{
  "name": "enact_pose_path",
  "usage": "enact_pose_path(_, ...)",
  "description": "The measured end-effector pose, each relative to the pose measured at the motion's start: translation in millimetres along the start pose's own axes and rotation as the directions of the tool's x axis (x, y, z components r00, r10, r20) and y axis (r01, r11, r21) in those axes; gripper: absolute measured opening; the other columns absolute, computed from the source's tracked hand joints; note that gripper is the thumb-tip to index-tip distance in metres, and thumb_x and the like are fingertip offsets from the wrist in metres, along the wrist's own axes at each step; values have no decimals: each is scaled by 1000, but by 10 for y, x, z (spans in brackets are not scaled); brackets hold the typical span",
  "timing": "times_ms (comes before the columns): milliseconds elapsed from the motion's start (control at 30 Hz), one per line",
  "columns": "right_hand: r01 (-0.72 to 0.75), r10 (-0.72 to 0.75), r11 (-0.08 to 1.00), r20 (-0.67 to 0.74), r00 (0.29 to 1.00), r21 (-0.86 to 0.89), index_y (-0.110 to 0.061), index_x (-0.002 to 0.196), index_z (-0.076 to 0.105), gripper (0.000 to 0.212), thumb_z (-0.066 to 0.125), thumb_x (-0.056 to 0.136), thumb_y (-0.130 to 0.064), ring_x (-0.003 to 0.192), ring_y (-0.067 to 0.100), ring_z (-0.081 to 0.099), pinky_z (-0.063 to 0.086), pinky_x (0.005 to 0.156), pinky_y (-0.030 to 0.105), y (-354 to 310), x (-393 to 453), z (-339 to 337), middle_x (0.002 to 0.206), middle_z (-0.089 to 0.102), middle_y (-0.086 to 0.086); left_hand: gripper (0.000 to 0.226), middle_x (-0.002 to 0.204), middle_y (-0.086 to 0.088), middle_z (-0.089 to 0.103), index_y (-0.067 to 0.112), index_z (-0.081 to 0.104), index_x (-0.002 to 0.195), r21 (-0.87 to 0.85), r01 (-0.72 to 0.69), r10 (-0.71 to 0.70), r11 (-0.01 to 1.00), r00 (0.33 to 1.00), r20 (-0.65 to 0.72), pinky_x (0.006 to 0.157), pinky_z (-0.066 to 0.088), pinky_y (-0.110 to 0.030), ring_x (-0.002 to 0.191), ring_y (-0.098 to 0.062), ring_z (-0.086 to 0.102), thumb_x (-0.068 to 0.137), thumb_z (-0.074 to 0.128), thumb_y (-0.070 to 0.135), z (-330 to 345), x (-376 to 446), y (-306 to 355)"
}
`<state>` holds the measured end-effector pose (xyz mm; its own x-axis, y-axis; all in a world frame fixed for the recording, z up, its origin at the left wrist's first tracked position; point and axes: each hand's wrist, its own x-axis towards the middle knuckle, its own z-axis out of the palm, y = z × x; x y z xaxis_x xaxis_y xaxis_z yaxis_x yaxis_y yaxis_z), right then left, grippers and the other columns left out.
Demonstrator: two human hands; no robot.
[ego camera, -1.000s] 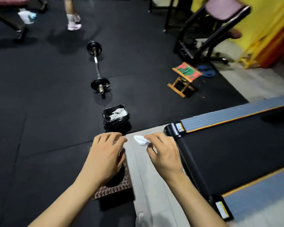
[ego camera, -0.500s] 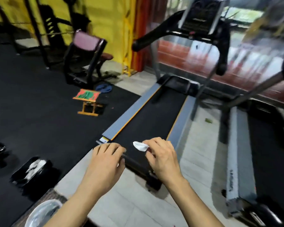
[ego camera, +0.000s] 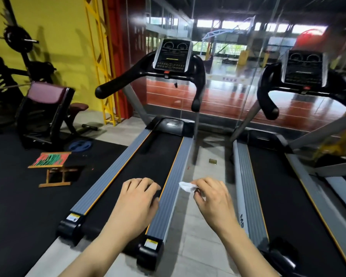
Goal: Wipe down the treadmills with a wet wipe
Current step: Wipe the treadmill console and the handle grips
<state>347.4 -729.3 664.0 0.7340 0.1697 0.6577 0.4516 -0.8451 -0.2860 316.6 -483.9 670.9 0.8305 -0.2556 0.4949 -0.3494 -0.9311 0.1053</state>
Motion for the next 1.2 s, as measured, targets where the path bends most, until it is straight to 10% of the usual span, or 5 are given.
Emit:
enact_pose_path(300, -51, 51, 999, 30, 998, -15, -28, 93, 63, 24, 71, 82, -8, 74, 11, 51, 37, 75, 25, 1375, 462, -207, 91, 59, -16, 26, 108, 12, 62, 28, 68, 110, 59, -20, 21, 998, 1000, -2, 91, 50, -37, 104, -19, 64, 84, 71, 31, 564, 1091, 685)
enact_pose_path(867, -102, 102, 995, 35, 994, 9, -35, 91, 58, 29, 70, 84, -9, 76, 7, 51, 44, 75, 29, 3299, 3142, 1105, 86, 53, -22, 38, 105, 12, 60, 28, 66, 109, -4, -35, 34, 999, 999, -30, 82, 52, -37, 96, -18, 63, 89, 38, 43, 2129, 4357, -70)
enact_pose_path(1200, -121, 121, 992, 5, 993, -16, -30, 93, 62, 20, 66, 87, -11, 79, 14, 57, 45, 75, 35, 4391, 4575, 1657, 89, 58, -13, 28, 112, 7, 61, 26, 65, 117, -14, -107, 107, 994, 994, -19, 91, 46, -41, 103, -23, 58, 92, 56, 36, 2809, 6302, -274)
